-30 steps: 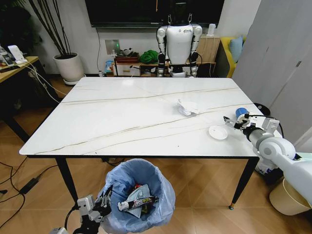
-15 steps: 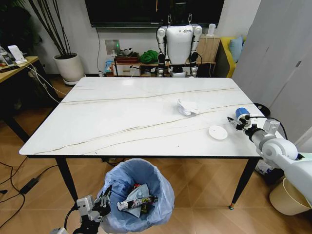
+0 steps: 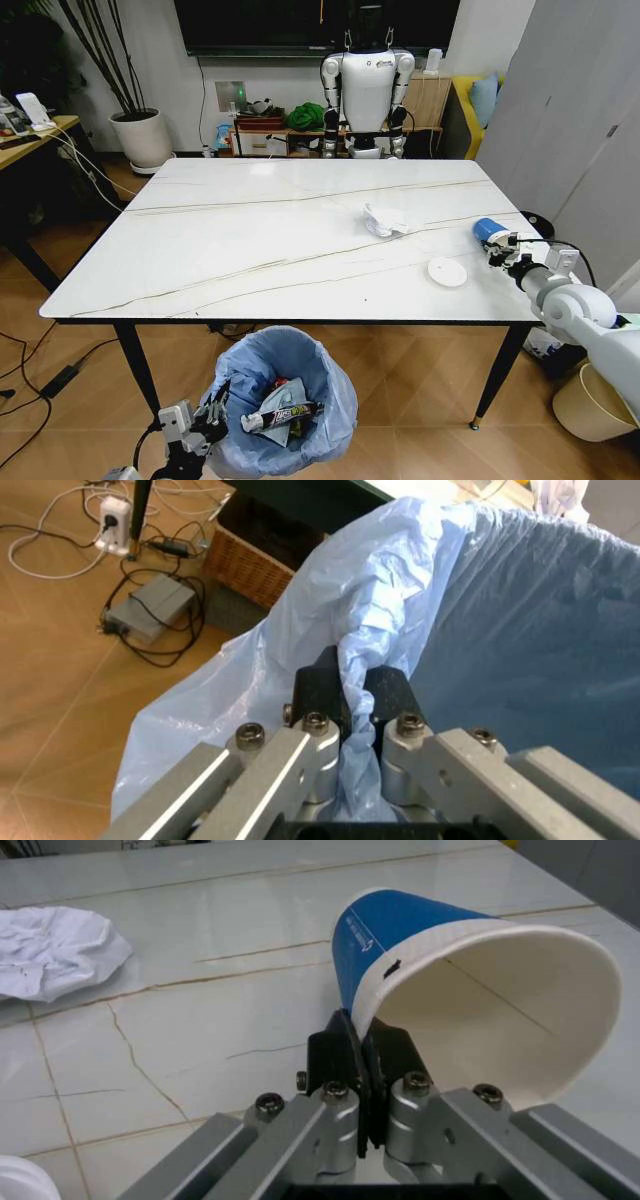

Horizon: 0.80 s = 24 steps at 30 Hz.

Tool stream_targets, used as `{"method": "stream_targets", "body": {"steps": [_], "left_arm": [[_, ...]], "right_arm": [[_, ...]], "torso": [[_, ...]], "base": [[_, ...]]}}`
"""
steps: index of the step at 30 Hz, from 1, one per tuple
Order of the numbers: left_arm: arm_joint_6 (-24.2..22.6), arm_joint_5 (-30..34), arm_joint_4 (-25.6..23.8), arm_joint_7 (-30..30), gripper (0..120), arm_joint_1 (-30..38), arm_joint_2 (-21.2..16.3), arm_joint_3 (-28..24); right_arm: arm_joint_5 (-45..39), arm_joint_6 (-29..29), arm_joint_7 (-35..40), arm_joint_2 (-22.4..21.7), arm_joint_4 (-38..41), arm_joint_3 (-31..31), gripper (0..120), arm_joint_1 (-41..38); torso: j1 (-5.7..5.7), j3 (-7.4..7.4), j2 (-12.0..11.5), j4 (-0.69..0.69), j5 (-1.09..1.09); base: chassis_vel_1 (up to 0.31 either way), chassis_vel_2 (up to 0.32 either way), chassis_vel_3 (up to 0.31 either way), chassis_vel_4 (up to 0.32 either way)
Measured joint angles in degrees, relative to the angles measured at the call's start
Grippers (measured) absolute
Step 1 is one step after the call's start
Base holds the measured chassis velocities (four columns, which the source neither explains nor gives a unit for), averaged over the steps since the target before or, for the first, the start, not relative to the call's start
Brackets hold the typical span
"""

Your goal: Pick up the trash bin and place the trash from the table into it.

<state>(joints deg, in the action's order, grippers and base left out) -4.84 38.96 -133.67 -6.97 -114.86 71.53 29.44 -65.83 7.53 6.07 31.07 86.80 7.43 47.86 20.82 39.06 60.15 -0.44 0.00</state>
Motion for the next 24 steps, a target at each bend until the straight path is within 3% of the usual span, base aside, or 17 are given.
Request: {"method": "stream_targets", "body": {"steps": [12,16,24], "left_arm": [[0.0,0.3,-0.4,-0.4,0,0.1,-0.9,-0.4],[0.0,0.4,-0.7,-0.5,0,0.2,-1.3,-0.6],[-0.5,2.4,-0.6,-1.8,0,1.9,-3.0,-0.8]], "right_arm": [[3.3,-2.9,-5.1,-3.3,4.2,2.5,0,1.7],[6.1,-4.9,-9.8,-6.0,7.7,4.0,0,2.6],[9.5,-14.2,-24.4,-11.9,15.9,9.2,0,5.5]], "torso": [[0.0,0.0,0.0,0.0,-0.02],[0.0,0.0,0.0,-0.01,-0.01],[0.0,0.0,0.0,0.01,-0.01]], "base": [[0.0,0.0,0.0,0.0],[0.0,0.0,0.0,0.0],[0.0,0.0,0.0,0.0]]}}
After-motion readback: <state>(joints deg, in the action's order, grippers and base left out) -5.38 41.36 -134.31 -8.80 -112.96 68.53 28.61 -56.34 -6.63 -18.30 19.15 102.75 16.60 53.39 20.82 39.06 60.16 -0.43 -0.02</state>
